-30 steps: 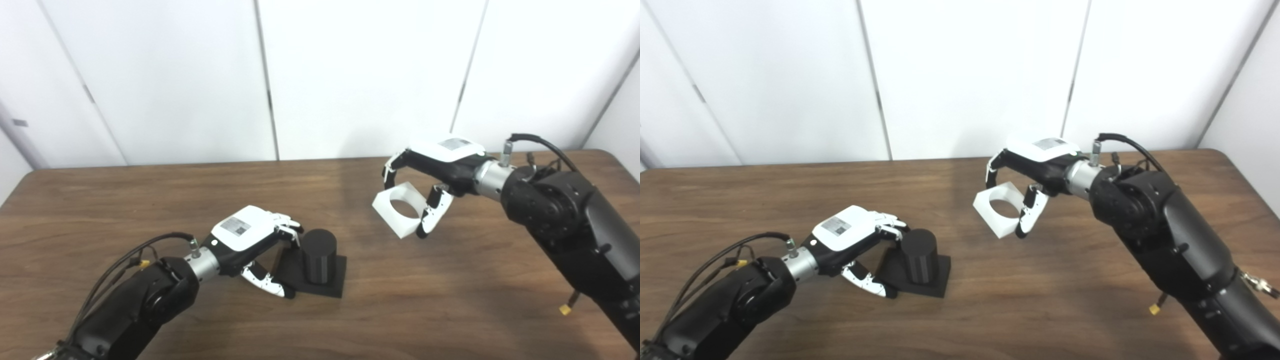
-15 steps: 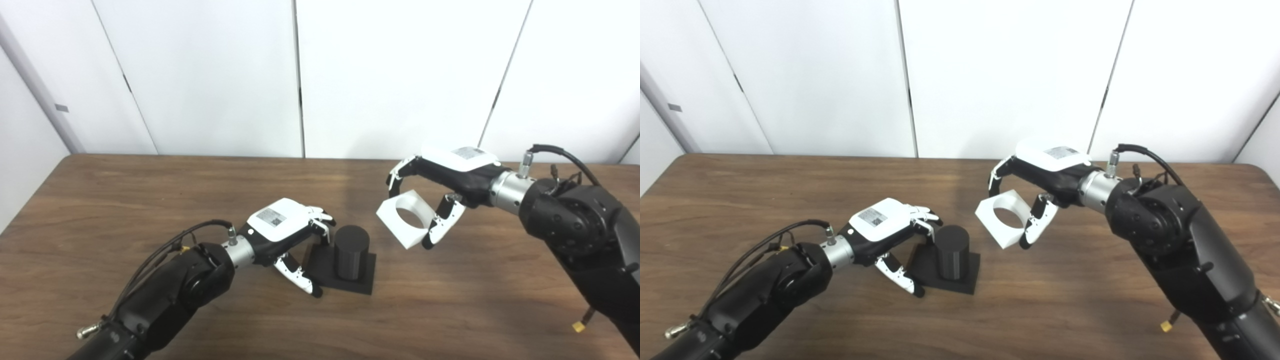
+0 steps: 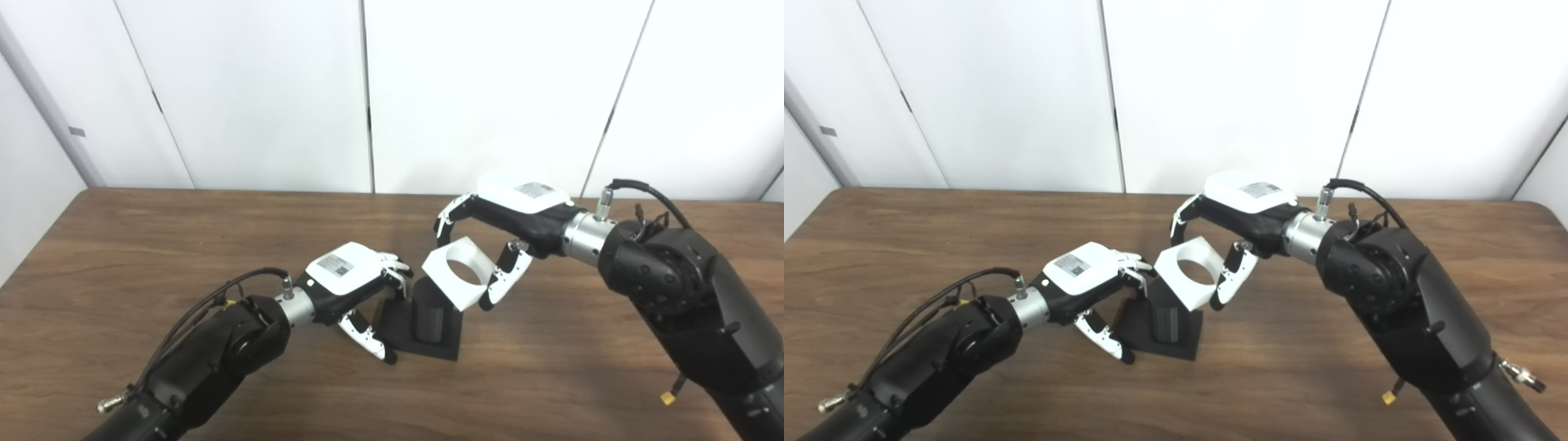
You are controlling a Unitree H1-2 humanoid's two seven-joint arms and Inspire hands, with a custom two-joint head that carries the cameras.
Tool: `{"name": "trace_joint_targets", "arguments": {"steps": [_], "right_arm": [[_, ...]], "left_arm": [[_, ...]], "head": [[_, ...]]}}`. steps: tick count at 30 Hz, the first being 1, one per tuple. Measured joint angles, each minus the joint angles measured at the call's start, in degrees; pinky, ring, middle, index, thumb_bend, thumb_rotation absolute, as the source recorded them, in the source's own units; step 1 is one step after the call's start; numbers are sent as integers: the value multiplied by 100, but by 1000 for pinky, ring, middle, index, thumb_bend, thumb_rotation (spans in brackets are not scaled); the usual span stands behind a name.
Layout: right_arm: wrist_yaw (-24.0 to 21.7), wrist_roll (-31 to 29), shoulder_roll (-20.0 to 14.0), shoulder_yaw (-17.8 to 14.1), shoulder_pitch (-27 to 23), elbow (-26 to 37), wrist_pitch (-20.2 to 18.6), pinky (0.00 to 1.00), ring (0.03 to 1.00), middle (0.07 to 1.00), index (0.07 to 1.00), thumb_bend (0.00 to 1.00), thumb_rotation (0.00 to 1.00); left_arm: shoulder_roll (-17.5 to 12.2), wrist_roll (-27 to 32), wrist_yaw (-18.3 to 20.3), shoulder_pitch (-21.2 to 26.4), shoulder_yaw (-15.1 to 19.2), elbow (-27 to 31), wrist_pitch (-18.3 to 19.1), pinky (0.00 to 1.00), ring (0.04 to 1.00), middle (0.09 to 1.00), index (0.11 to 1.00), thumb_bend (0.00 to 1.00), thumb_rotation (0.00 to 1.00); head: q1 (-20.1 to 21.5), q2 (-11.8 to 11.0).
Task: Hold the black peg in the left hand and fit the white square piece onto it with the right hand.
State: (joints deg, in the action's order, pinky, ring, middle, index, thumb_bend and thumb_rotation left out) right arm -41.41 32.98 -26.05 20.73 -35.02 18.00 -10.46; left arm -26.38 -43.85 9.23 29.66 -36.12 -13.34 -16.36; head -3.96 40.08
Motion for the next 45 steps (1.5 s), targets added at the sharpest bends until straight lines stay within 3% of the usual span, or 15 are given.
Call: {"name": "trace_joint_targets", "arguments": {"steps": [24, 45], "right_arm": [[-2, -19, 134, 152, 31, -61, 32, 783, 824, 769, 479, 522, 131], [107, -63, 264, 221, 100, -471, 201, 797, 825, 772, 479, 522, 130]], "left_arm": [[13, -6, 23, 2, -2, 22, 9, 836, 899, 868, 491, 521, 78], [30, -9, 78, 1, -1, 61, 54, 833, 899, 871, 491, 521, 79]], "head": [[-9, 114], [-53, 114]]}}
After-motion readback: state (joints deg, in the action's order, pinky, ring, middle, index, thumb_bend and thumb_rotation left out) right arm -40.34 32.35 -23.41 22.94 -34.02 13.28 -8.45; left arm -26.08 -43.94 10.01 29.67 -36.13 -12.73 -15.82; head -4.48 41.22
